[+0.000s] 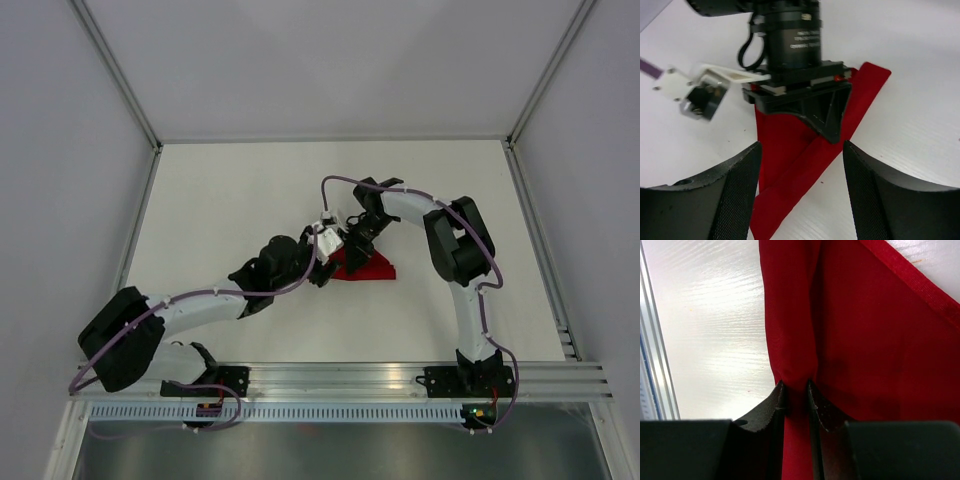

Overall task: Fold the napkin, place the utensils inside, and roll it up
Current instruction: Roll the napkin with the utensil

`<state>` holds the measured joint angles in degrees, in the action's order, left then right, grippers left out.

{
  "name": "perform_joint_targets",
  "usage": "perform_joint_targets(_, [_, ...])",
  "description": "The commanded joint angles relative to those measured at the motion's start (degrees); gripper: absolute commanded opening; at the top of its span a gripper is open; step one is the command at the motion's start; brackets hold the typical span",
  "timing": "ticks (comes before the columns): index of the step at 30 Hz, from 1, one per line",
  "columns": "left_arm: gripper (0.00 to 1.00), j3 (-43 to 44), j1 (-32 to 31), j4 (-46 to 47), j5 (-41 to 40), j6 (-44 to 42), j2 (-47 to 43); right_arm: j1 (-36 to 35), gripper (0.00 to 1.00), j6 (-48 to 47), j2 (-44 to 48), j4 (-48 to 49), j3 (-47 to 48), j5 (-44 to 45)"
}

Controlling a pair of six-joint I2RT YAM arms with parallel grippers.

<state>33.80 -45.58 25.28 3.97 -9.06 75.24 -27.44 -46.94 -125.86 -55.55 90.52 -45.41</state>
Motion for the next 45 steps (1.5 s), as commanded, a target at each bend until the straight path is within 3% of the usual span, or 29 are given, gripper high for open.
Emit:
perform_joint_targets(1, [0.71,2.84,-3.98,-3.38,-5.7,-16.13,3.23,0.55,0.03,-4.3,-5.53,-3.95,0.0,4.72])
perform_joint_targets(8, [0.71,2.58,-11.63,-4.45,-8.62,-25.65,10.44,0.99,0.03,-5.09,-6.85,-6.15,1.32,4.98])
perform_joint_targets(14, [0.73,3.38,-12.86,-2.25,-9.51,-28.03,15.71,0.99,0.03,-5.09,-7.12,-6.41,1.59,5.07])
perform_joint_targets(16, [0.82,3.9,-12.86,-2.07,-9.24,-28.9,16.69,0.9,0.03,-5.09,-7.12,-6.41,1.68,5.07])
perform_joint_targets(26, [0.81,6.09,-13.04,-1.1,-9.24,-31.28,21.87,0.99,0.02,-4.92,-7.64,-6.94,2.29,5.24])
perform_joint_targets(29, [0.74,7.15,-13.04,-2.77,-7.75,-30.93,22.93,0.99,0.02,-4.83,-7.99,-6.94,2.56,5.24])
perform_joint_targets(33, [0.53,9.26,-12.95,-6.28,-5.56,-28.74,24.33,0.99,0.02,-4.74,-7.99,-7.03,2.56,5.24])
perform_joint_targets(37, [0.45,10.32,-12.69,-8.58,-4.93,-26.46,25.48,0.99,0.02,-4.74,-7.91,-6.94,2.56,5.15])
perform_joint_targets(45, [0.15,12.96,-11.11,-14.99,0.32,-19.69,27.24,1.07,0.02,-4.39,-6.85,-6.15,0.98,4.8])
